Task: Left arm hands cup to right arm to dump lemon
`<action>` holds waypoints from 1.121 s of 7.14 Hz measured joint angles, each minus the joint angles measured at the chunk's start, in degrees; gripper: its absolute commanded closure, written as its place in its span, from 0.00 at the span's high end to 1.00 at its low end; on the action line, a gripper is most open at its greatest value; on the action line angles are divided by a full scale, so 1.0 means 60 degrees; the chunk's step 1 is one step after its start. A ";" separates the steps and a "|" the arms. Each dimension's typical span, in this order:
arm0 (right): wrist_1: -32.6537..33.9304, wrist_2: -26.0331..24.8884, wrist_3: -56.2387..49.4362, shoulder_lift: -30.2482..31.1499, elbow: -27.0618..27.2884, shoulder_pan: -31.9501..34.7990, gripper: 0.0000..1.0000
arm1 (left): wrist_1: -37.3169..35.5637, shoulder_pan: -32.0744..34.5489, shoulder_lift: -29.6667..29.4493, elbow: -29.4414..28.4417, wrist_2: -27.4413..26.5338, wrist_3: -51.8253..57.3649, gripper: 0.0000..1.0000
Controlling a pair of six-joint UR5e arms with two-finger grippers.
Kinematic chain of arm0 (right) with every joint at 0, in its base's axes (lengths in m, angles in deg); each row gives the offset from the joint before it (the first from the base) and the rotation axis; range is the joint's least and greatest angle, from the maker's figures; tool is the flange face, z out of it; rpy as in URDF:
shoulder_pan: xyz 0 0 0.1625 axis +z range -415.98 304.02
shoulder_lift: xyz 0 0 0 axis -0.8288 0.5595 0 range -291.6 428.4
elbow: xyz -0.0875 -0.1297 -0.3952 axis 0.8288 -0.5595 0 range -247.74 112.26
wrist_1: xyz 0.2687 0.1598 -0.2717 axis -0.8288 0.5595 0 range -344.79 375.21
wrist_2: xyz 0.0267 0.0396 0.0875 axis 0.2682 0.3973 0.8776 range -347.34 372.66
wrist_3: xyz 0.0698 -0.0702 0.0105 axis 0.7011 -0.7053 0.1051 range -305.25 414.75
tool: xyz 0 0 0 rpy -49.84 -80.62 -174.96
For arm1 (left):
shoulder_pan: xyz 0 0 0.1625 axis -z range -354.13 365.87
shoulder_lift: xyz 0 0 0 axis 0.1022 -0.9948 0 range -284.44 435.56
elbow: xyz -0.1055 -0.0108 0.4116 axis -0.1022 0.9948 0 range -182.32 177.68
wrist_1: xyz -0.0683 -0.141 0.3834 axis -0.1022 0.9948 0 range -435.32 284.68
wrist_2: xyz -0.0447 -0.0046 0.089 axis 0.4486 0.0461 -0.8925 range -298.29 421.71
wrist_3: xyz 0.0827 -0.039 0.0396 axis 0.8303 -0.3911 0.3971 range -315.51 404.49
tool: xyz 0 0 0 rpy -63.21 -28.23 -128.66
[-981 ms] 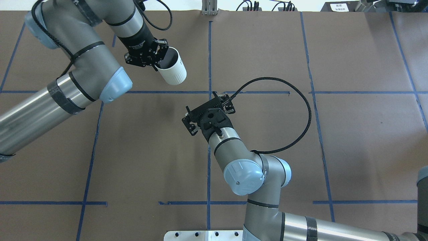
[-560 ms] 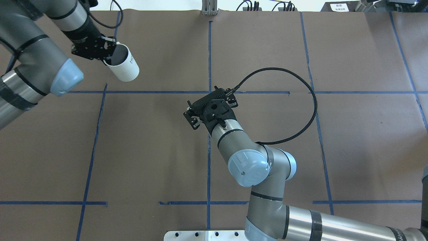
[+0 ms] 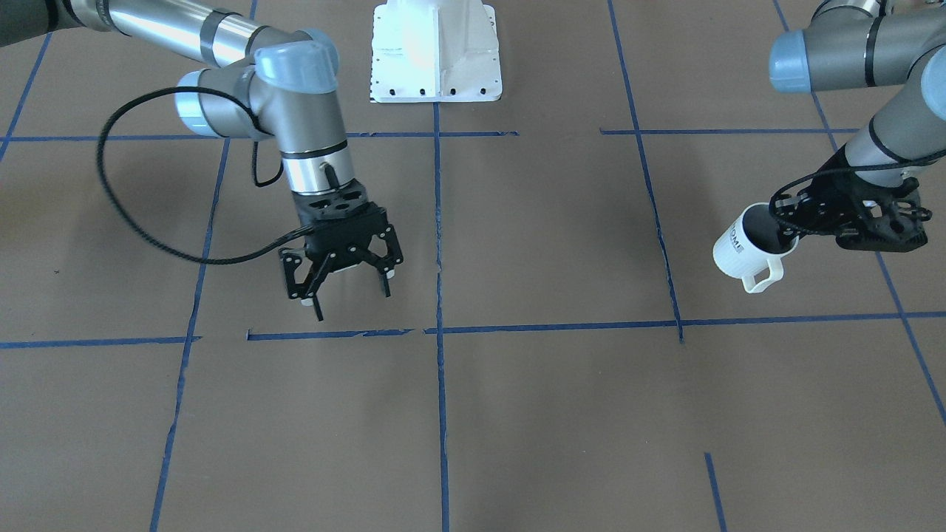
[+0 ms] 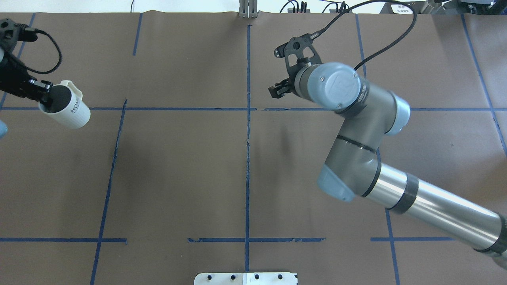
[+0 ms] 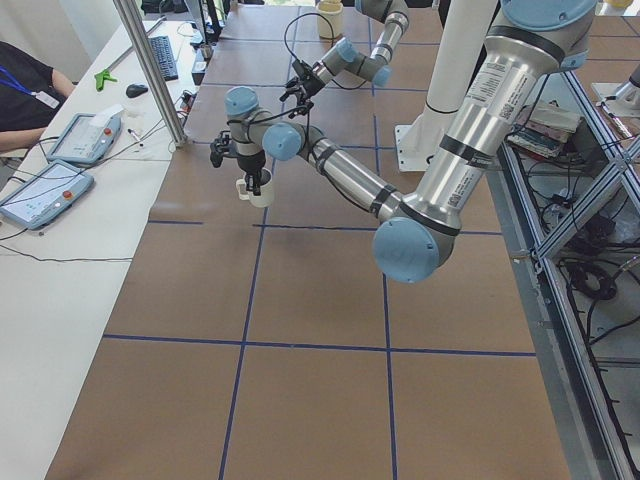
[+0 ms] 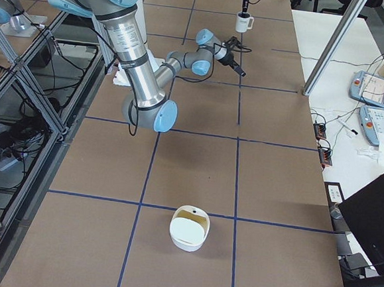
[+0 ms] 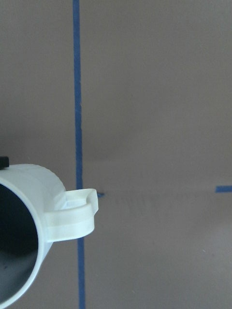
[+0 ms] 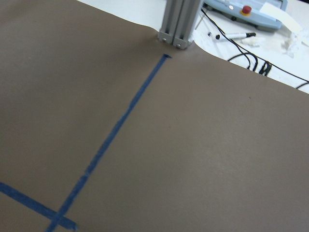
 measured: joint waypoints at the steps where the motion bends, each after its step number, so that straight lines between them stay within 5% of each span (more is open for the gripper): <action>1: 0.0572 0.1674 -0.0119 0.0277 0.0016 0.1047 1.00 | 0.0963 0.0024 0.0974 0.0051 0.0002 0.0216 0.00; 2: 0.1038 0.3034 -0.0534 0.0539 0.0009 0.2020 1.00 | 0.1889 0.0031 0.1550 -0.0164 0.0009 0.0250 0.05; 4: 0.2276 0.4790 -0.2772 0.1004 0.0123 0.3716 1.00 | 0.3174 0.0018 0.1868 -0.1006 0.0003 0.0224 0.32; 5: 0.2584 0.5304 -0.3785 0.1461 0.0318 0.4272 1.00 | 0.3684 0.0003 0.1846 -0.1473 0.0004 0.0226 0.73; 6: 0.2682 0.5775 -0.4495 0.2015 0.0522 0.4715 1.00 | 0.4003 -0.0009 0.1802 -0.1807 0.0009 0.0247 1.00; 8: 0.2700 0.6285 -0.5070 0.3296 0.1096 0.5307 1.00 | 0.4111 0.0086 0.1770 -0.1876 0.0082 0.0306 1.00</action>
